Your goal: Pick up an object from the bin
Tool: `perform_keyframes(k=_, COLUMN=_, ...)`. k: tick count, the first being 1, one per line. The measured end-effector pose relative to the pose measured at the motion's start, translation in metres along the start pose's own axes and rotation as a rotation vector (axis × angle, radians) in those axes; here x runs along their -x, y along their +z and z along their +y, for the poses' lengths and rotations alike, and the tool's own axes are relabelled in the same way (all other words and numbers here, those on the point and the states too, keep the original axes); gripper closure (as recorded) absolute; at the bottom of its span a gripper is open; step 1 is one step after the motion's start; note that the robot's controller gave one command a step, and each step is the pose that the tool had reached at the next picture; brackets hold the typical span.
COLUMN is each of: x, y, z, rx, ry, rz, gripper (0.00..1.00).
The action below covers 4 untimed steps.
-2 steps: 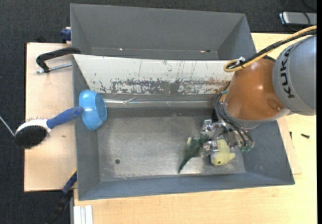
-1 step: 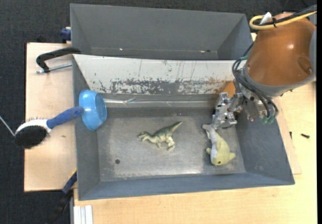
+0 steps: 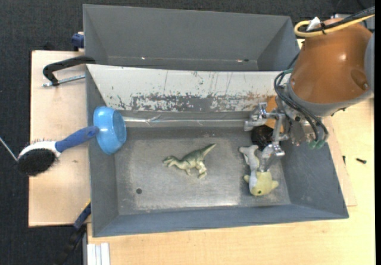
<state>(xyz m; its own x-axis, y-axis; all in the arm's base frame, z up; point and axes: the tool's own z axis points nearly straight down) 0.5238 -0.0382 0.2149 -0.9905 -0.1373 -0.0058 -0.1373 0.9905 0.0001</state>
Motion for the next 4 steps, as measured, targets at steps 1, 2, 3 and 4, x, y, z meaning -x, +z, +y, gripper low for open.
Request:
perform_keyframes(k=1, x=0.013, y=0.135, z=-0.042, rx=0.003, ry=-0.01, rz=0.01, gripper=0.0)
perform_keyframes(k=2, x=-0.017, y=0.14, z=-0.066, rx=0.001, ry=-0.555, rz=-0.003, gripper=0.0)
perform_keyframes(k=3, x=0.036, y=0.134, z=-0.089, rx=0.013, ry=-0.712, rz=-0.003, gripper=0.0)
perform_keyframes(k=4, x=0.046, y=0.137, z=-0.107, rx=0.031, ry=-0.619, rz=0.001, gripper=0.0)
